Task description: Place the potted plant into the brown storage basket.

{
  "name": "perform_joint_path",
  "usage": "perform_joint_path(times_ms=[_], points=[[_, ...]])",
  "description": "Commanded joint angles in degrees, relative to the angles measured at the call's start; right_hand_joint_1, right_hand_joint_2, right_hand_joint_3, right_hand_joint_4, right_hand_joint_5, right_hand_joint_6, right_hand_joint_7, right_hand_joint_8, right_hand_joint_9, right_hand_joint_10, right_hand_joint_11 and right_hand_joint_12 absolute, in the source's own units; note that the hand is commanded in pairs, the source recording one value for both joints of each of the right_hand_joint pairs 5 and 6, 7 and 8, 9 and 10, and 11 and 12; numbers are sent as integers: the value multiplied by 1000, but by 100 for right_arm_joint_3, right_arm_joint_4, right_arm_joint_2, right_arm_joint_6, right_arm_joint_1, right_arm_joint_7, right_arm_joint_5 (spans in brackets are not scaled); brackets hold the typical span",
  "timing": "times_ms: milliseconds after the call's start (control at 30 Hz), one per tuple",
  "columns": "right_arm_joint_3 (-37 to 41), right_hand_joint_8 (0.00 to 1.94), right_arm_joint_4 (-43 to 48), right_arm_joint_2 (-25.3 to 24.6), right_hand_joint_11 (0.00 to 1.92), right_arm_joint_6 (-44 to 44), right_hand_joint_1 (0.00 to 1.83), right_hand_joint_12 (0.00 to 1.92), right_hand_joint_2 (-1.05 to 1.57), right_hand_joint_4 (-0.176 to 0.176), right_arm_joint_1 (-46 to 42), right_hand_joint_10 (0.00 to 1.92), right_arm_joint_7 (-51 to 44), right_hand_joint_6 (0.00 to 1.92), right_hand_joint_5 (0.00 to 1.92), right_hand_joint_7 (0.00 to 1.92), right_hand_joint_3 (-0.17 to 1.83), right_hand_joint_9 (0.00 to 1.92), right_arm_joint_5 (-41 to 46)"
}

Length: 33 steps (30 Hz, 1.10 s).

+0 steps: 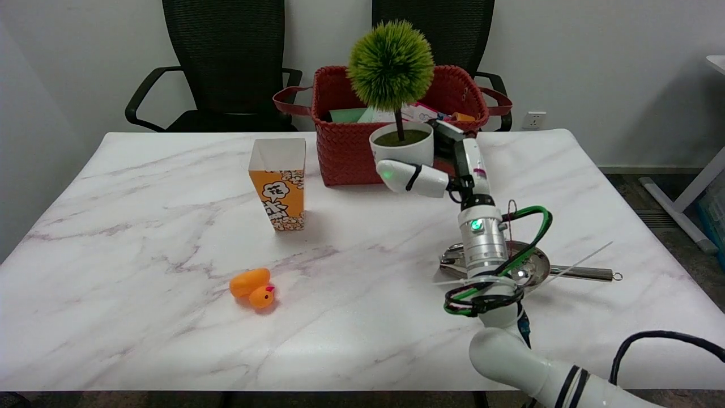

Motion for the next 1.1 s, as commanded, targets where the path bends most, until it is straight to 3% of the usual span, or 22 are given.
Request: perform_joint_path(times_ms=[33, 367, 667, 833, 933, 1100], points=[[500, 1307, -439, 209, 733, 139, 1174, 733, 441, 0, 724, 1090, 0, 799, 799, 1307, 157, 1090, -68], [683, 1279, -639, 601, 685, -3, 1184, 685, 312, 0, 1266, 1052, 0, 701, 701, 1279, 181, 1052, -12], [1057, 1259, -1188, 650, 664, -707, 1182, 664, 245, 0, 1815, 1036, 4, 640, 640, 1259, 186, 1036, -1], [982, 1255, -1952, 551, 615, -1087, 1172, 615, 182, 0, 2515, 1016, 243, 588, 588, 1255, 120, 1016, 4], [796, 1231, -2623, 420, 578, -1144, 1111, 578, 143, 0, 3120, 954, 362, 426, 426, 1231, 7, 954, -8], [522, 1217, -3684, 155, 541, -1156, 1085, 541, 107, 0, 3916, 933, 399, 414, 414, 1217, -14, 933, -44]])
